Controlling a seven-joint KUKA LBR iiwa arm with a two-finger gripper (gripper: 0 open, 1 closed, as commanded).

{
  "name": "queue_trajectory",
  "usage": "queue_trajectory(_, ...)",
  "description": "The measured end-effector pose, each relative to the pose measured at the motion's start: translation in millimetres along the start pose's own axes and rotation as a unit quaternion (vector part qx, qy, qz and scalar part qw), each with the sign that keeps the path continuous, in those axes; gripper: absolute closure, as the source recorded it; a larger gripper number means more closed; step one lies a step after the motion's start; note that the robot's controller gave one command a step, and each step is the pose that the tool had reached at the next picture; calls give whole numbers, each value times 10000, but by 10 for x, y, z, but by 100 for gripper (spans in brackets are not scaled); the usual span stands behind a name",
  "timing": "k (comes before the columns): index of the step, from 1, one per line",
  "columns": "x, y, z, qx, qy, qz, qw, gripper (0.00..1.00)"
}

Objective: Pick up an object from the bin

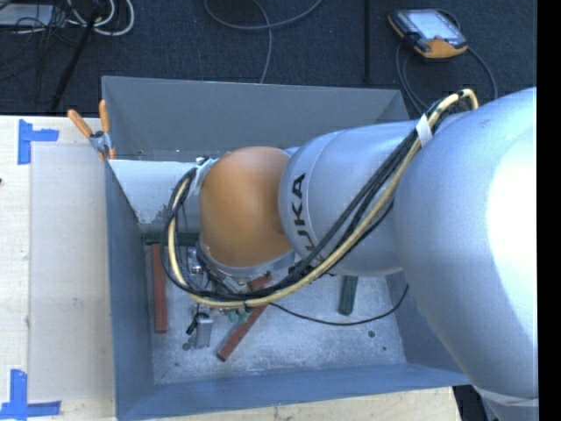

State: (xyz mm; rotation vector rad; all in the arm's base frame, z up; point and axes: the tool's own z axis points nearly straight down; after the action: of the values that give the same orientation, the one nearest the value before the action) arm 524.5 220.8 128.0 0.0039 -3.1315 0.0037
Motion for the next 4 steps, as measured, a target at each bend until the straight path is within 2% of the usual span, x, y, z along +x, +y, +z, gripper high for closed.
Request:
queue_trajectory(1, -22, -7, -40, -9, -36, 20, 10000, 0)
queue_trajectory(3, 106, -885, 360, -4, -38, -268, 9996, 0)
queue_trajectory(4, -283, -804, 501, -14, -48, -84, 10000, 0)
